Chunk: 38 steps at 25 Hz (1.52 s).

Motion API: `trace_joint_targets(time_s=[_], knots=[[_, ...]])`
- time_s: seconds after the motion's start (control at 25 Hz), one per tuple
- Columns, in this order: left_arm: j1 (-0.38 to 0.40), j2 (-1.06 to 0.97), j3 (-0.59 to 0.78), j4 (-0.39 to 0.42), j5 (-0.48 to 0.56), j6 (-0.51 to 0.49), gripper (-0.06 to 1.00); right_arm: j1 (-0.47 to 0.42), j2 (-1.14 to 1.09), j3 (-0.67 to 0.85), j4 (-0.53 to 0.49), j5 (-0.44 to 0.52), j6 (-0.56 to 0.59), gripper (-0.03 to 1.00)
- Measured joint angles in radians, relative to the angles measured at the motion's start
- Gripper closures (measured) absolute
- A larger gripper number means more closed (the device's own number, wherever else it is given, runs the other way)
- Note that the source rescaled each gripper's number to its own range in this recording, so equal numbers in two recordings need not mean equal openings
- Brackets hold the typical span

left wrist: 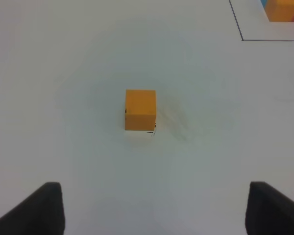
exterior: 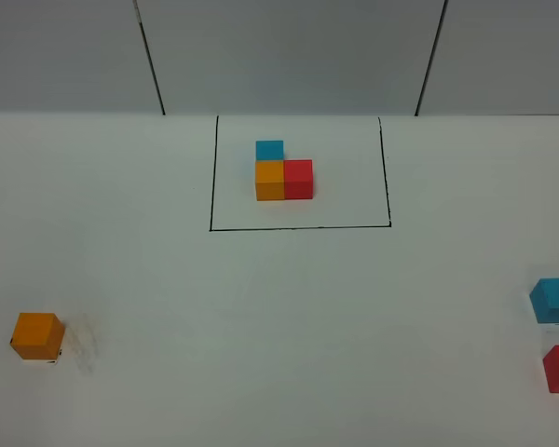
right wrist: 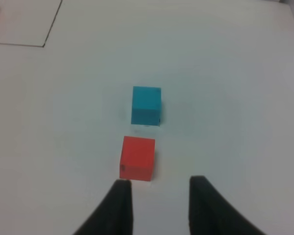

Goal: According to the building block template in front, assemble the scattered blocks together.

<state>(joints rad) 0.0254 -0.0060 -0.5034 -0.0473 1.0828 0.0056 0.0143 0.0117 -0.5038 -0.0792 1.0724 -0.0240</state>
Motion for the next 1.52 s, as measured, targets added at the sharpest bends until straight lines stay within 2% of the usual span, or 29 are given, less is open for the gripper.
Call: trace_joint_targets(time_s=[1.2,1.36,1.52], knots=[[0.000,0.008,0.000,-0.017,0.000,-0.006,0.29,0.000,0.000,0.000,0.000,0.000,0.000,0.97],[0.000,0.143,-0.045,-0.018,0.017,-0.096,0.29,0.000,0.000,0.000,0.000,0.000,0.000,0.97],[0.000,0.389,-0.127,-0.017,0.009,-0.111,0.29,0.000,0.000,0.000,0.000,0.000,0.000,0.97]])
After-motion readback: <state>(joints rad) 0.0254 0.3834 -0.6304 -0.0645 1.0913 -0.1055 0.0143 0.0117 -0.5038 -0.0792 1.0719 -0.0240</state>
